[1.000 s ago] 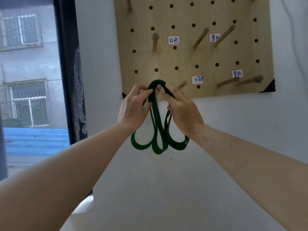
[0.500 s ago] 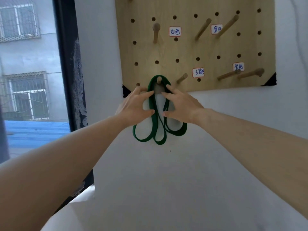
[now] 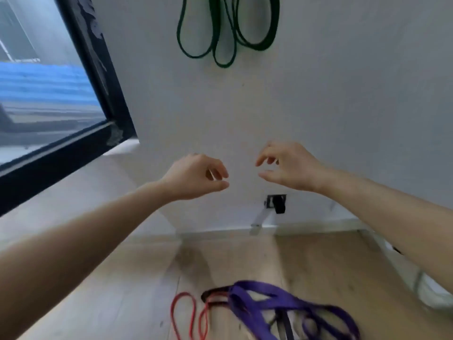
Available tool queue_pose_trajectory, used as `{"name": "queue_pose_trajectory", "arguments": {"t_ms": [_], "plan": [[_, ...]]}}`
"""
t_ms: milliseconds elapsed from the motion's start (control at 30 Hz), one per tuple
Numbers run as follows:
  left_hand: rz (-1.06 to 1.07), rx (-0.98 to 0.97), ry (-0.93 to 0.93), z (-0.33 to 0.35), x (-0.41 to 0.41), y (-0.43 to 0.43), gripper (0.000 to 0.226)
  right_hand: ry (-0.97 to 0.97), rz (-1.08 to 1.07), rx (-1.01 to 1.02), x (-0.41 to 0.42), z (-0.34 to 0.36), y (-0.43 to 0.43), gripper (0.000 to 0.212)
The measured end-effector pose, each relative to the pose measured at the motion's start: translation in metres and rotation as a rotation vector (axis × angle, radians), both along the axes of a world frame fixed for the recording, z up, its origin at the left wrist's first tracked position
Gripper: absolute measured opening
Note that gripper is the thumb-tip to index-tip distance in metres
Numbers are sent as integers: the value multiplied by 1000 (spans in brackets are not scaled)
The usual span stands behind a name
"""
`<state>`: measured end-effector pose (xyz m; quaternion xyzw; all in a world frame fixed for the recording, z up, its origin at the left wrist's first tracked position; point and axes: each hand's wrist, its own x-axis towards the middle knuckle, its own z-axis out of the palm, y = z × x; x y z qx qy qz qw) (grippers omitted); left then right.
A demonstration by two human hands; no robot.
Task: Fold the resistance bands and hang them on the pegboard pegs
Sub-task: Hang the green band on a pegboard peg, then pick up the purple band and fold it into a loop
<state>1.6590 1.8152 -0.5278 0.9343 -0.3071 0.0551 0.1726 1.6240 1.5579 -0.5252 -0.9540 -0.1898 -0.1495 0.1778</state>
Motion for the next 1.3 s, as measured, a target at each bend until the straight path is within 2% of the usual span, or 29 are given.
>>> {"name": "queue_pose_trajectory", "arguments": {"t_ms": [100,333,533,633,700,833,900,967,1033,1133,1200,1300], "plan": [[-10,99,168,-84,-28,-2,20,234,-30,-51,-22,-84,-3,17],[-44,308,476,-249,-73,-15,27,685,-49,-176,-69,-235,-12,24],[-97,242,620,-353,-110,-32,34,996,-45,-223,-120,-344,-17,28],[-104,219,644,-388,-119,-46,45,1124,-45,-313,-149,-386,-25,37],[-116,228,638,-405,-121,-55,58,1181,-71,-301,-164,-403,-31,33],[-213,425,598,-429,-124,-73,76,1248,-150,-201,-175,-417,-38,29],[-243,531,575,-434,-128,-79,73,1272,-157,-134,-173,-417,-40,28],[-257,571,534,-434,-129,-80,61,1261,-115,-95,-169,-413,-39,21],[-268,499,540,-431,-125,-74,38,1277,-98,-41,-160,-402,-40,12],[-175,211,708,-410,-105,-61,8,1388,-84,22,-147,-378,-50,12],[-133,82,687,-381,-86,-55,4,1421,-84,21,-140,-365,-58,19],[-106,-35,554,-318,-58,-51,5,1345,-142,6,-132,-347,-70,24]]}}
